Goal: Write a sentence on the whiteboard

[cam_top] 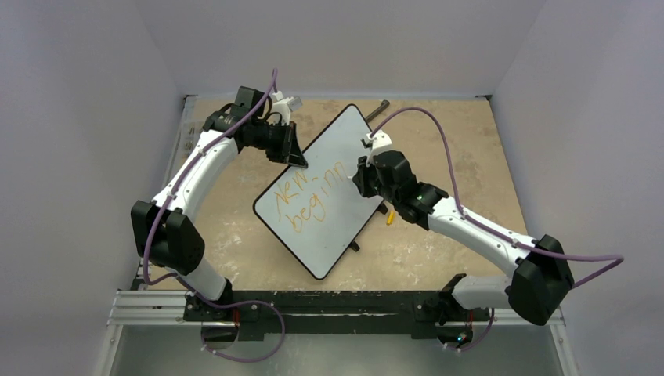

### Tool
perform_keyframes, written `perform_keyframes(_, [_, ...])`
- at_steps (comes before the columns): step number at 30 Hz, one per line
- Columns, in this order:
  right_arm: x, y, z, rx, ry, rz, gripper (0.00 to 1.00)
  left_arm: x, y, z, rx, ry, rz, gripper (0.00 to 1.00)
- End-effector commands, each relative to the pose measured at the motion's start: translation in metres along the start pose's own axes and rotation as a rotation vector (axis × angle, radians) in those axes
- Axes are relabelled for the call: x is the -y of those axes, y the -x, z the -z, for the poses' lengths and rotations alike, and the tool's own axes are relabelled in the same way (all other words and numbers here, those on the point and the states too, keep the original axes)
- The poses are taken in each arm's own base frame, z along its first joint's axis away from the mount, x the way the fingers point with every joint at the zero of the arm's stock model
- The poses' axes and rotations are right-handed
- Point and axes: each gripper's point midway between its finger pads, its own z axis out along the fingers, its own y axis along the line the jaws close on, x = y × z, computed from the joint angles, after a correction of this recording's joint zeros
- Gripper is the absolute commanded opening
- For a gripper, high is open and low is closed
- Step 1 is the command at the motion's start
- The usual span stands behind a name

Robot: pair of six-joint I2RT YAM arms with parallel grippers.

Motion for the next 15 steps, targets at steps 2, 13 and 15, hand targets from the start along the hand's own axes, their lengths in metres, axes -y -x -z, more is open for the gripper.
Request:
perform_keyframes(2, [-0.01, 0.057, 0.02, 0.135, 0.034, 0.007, 0.0, -0.015, 0.012, 0.016, 0.072, 0.121, -0.067, 0.0])
perform_keyframes(13, [-0.013, 0.085, 0.009, 0.176, 0.022, 0.022, 0.0, -0.015, 0.012, 0.016, 0.071, 0.121, -0.066, 0.0])
perform_keyframes(15, [-0.012, 0.087, 0.005, 0.178, 0.015, 0.02, 0.0, -0.016, 0.012, 0.015, 0.07, 0.121, -0.066, 0.0])
